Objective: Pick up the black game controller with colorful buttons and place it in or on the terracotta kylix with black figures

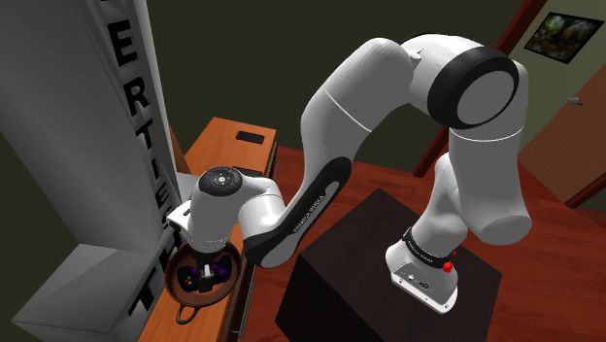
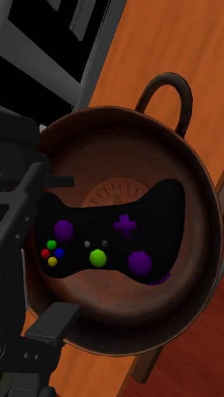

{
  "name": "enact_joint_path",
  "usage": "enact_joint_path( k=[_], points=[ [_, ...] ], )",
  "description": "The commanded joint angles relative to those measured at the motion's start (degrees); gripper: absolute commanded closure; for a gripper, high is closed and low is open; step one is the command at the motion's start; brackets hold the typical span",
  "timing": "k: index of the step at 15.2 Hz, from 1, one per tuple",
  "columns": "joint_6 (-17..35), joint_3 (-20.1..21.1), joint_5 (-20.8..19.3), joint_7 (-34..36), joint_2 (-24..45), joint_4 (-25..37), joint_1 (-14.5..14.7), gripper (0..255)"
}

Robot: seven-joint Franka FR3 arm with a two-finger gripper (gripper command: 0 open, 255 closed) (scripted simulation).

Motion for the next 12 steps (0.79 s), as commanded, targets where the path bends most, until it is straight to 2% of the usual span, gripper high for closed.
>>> enact_joint_path(
  k=[1, 5, 12],
  points=[
    [0.0, 0.0, 0.0, 0.0, 0.0, 0.0, 0.0, 0],
    [-4.3, 2.6, 2.3, -1.8, -7.4, -3.1, -1.8, 0],
    [-4.3, 2.5, 2.3, -1.8, -7.4, -3.1, -1.8, 0]
  ],
)
